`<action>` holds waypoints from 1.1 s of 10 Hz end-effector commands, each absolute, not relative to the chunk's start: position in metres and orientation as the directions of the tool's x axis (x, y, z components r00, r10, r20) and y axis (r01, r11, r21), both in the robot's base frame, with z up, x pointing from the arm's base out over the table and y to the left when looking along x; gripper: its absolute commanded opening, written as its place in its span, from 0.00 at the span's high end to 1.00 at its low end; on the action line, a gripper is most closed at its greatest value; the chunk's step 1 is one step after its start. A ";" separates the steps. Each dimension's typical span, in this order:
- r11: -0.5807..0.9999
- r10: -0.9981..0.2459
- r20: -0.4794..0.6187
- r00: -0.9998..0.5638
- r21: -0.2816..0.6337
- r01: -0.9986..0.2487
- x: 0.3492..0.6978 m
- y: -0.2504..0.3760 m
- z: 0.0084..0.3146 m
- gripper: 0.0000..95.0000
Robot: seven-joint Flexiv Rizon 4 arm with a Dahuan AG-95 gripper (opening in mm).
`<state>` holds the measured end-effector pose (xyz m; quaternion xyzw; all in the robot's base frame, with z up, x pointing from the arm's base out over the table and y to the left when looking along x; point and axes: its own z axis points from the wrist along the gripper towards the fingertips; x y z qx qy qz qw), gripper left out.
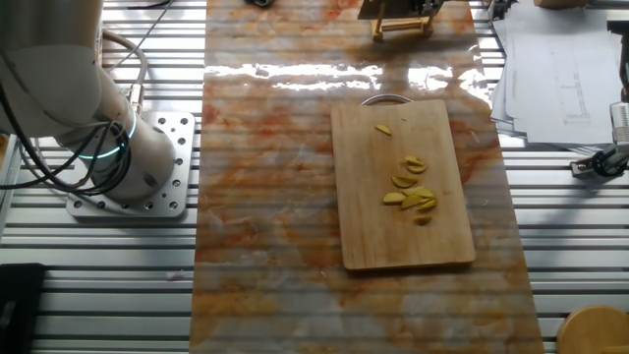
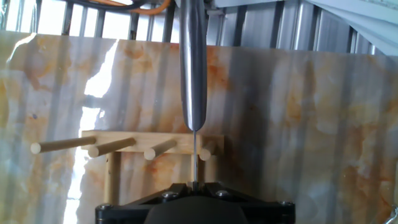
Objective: Chop the potatoes
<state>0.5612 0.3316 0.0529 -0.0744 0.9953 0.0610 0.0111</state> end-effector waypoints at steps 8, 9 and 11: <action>0.981 -0.142 -0.011 -0.990 0.132 -0.142 0.558 0.332 0.084 0.60; 0.982 -0.138 -0.004 -0.990 0.128 -0.137 0.555 0.331 0.102 0.60; 0.985 -0.127 0.013 -0.992 0.120 -0.125 0.550 0.328 0.122 0.60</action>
